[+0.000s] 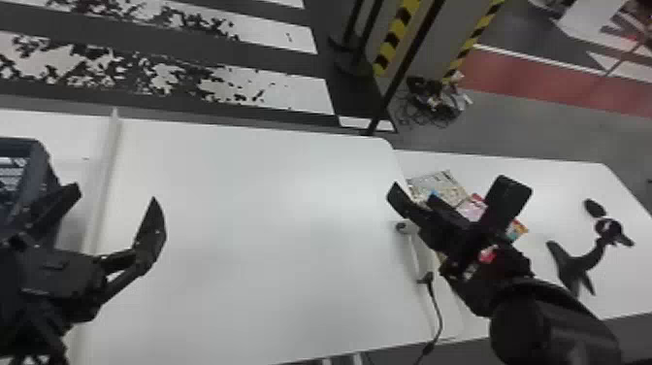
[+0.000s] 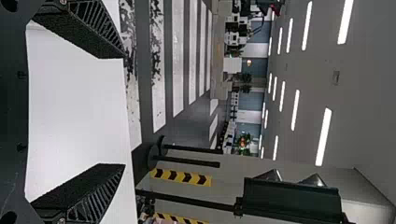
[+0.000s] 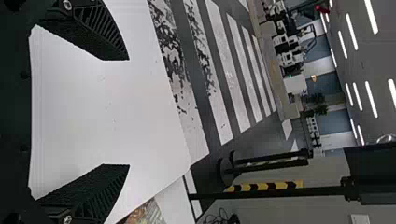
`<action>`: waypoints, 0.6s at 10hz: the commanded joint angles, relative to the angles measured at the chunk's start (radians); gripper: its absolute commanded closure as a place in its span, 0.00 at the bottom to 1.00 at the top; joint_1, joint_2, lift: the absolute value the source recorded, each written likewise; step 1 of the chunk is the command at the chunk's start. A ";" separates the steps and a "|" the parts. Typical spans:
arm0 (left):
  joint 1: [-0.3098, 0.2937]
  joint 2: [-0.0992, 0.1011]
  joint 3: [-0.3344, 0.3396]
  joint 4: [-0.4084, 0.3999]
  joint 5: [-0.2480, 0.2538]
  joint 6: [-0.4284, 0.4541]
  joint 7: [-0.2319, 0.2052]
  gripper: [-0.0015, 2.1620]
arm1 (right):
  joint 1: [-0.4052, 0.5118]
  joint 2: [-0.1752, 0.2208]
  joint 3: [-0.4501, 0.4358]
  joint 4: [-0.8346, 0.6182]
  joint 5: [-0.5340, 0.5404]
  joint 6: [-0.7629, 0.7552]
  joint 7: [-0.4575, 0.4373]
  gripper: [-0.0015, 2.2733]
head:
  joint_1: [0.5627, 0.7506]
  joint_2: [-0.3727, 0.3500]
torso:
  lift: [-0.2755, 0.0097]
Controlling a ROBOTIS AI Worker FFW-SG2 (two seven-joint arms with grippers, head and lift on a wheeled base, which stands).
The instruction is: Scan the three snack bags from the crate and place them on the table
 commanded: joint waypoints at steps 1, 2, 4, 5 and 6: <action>0.010 -0.004 0.001 -0.022 -0.002 0.012 0.000 0.02 | 0.035 0.033 0.060 -0.090 0.050 -0.015 0.005 0.03 | 0.70 0.04 | 0.75; 0.018 -0.014 0.001 -0.036 -0.008 0.018 0.003 0.02 | 0.049 0.056 0.085 -0.123 0.063 -0.046 0.005 0.03 | 0.70 0.10 | 0.75; 0.041 -0.026 0.011 -0.067 -0.013 0.028 0.023 0.02 | 0.104 0.096 0.149 -0.161 0.098 -0.138 0.005 0.03 | 0.70 0.17 | 0.75; 0.055 -0.032 0.022 -0.079 -0.013 0.028 0.025 0.02 | 0.146 0.098 0.181 -0.164 0.103 -0.205 0.005 0.04 | 0.70 0.19 | 0.75; 0.062 -0.035 0.031 -0.085 -0.007 0.031 0.035 0.02 | 0.193 0.099 0.238 -0.167 0.132 -0.273 0.005 0.04 | 0.70 0.22 | 0.75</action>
